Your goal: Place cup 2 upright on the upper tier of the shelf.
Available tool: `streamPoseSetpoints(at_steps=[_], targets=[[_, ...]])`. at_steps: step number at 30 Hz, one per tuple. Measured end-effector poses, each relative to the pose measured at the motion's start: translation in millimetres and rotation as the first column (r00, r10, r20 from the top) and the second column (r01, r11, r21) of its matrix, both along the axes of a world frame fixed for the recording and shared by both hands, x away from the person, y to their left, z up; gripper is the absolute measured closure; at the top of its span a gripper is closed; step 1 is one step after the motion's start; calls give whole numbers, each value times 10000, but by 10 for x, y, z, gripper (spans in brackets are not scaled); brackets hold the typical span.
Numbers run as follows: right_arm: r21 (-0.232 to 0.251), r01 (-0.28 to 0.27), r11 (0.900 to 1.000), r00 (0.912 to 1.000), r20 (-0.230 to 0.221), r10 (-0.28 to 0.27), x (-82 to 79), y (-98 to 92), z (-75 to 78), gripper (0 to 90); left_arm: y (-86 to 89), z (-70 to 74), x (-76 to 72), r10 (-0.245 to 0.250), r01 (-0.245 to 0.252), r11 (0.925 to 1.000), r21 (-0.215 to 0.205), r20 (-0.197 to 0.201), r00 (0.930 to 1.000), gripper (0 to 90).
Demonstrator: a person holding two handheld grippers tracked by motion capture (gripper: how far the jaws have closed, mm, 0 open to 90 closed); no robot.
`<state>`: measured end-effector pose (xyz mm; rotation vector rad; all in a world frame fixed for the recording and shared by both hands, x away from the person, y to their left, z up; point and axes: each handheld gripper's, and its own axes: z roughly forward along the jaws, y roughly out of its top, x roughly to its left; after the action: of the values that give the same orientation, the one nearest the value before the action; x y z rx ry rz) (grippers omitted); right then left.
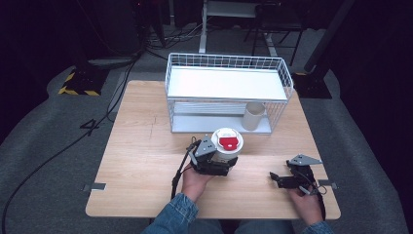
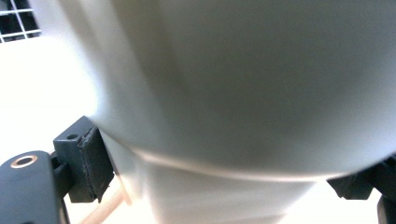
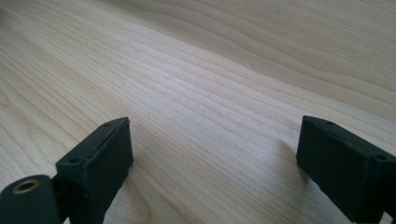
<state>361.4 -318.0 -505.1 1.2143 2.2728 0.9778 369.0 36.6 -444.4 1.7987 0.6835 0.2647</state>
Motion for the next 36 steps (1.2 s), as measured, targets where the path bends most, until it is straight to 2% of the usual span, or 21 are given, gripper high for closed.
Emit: streamPoseSetpoints(at_steps=[8,23,36], targets=[[-18,219,9998,9998,15,-219,-3,33,0,108,110,192,-54,163,-161,9998,-127,129,9998,127],[-43,297,9996,9996,0,-297,2,48,0,102,239,678,-103,225,-213,9995,-239,529,9983,127],[-15,246,9997,9997,14,-246,-2,53,1,116,276,1090,-38,71,-40,9993,-377,839,9964,128]])
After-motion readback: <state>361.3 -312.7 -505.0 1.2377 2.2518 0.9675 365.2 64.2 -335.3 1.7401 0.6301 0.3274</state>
